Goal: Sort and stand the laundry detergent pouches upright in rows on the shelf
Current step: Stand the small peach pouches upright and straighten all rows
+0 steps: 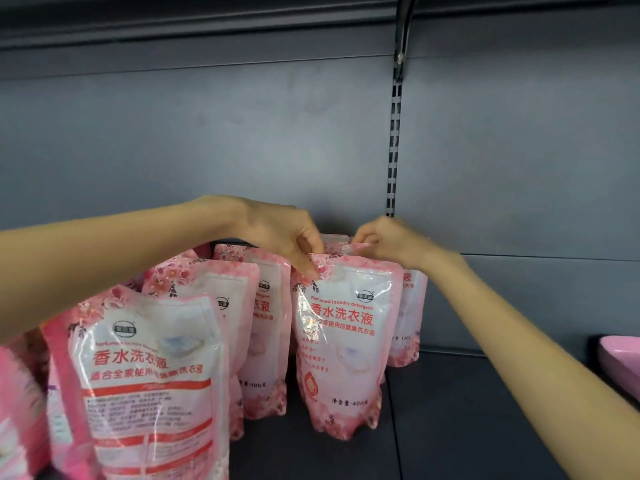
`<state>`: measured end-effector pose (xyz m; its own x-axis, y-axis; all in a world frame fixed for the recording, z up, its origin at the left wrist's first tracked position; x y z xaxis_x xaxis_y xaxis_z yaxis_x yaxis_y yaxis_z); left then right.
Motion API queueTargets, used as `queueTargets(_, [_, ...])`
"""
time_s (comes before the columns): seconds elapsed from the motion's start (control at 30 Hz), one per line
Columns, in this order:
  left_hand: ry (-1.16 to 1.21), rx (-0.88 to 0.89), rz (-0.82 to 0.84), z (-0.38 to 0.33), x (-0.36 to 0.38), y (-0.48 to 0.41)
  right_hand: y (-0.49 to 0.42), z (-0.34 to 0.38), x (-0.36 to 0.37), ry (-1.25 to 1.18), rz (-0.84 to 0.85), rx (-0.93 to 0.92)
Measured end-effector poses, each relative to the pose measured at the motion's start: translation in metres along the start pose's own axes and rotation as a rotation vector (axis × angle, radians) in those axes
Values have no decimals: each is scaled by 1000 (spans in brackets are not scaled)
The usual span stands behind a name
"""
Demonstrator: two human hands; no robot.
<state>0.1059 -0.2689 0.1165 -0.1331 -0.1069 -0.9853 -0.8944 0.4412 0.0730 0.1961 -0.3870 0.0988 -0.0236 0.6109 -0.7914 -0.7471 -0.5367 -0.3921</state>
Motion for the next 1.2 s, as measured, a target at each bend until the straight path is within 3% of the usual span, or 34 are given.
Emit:
queueTargets(0.23, [-143,-26,-98,2,-4,-1,22,3,-8,-54,-96,21])
queueTargets(0.63, [-213,-108,-284,32,-28,-1,53,-19,-34,78,-299,166])
queueTargets(1.0, [-304,-213,-290,72,-17,-4,49,-18,-31,-42,-78,130])
queueTargets(1.2, [-240,-191,-212,67,-19,-9,47,-20,-29,-3,-91,144])
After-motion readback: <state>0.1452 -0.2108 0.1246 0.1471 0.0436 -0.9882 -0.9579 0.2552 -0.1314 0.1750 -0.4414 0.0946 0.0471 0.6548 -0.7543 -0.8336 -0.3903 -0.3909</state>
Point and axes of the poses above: each hand's wrist, its own y-axis away from the middle knuckle, its own x-axis out of the palm, z = x × y, the point moved 7 cm from there along -y, towards the middle knuckle, and after that the axes turned 7 degrees about -y, right-handed, at the moved point
